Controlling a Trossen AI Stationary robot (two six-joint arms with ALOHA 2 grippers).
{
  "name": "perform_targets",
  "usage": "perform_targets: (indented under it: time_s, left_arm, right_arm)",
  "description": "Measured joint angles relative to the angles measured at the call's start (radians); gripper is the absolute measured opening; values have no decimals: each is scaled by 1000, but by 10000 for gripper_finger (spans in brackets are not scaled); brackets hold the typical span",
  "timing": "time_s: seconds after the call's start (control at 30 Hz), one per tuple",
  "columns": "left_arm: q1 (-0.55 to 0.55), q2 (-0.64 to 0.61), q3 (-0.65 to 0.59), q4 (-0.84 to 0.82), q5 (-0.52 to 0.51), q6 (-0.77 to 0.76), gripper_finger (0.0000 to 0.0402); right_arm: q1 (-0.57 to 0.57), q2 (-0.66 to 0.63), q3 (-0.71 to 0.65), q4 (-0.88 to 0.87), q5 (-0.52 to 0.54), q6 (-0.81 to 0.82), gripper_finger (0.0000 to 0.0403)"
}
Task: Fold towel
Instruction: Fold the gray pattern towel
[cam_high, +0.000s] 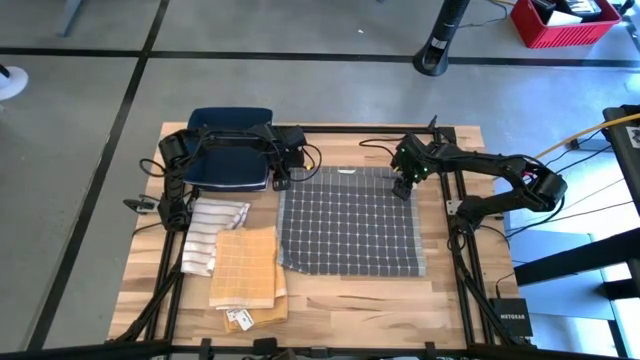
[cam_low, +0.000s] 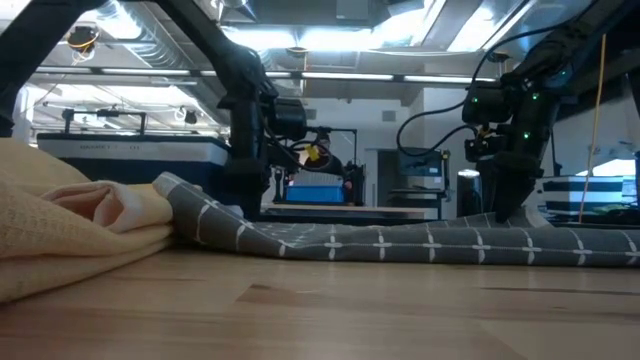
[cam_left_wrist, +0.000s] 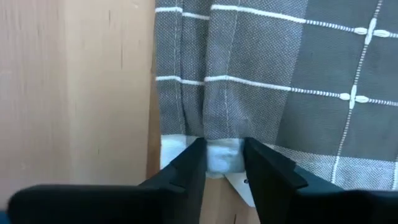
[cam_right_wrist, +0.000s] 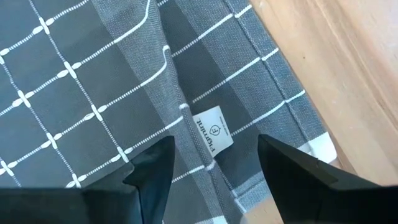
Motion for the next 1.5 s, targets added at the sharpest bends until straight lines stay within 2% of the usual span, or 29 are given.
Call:
perform_targets:
  time_s: [0.27,0.47,0.6,0.8,0.97,1.23,1.5]
  left_arm:
    - [-1,-19,-1,-10,-4,-1,43]
    - [-1,-19,-1,-17,-6,-2,7]
    - [-1,-20,-1,-16,-7,-17,10]
    - [-1,-20,-1,-7,-7,-94,50]
    - [0,-20,-1,-7,-7,-95,84]
    - [0,-20,13,-44,-7,-68,103]
    - [-6,-48,80,-88,-10,-87,104]
  right_arm:
    - [0,0,70,-137,-8,-4,234]
    - [0,-1,77,-145,-63,-29,234]
    - [-1,-1,77,-145,-40,-50,234]
    - [-1,-1,77,-143,4,-92,228]
    - [-1,-1,53,-129,-11,-107,171]
    - [5,-5,101,-149,-21,-130,13]
    - [132,-50,140,-148,-29,-132,4]
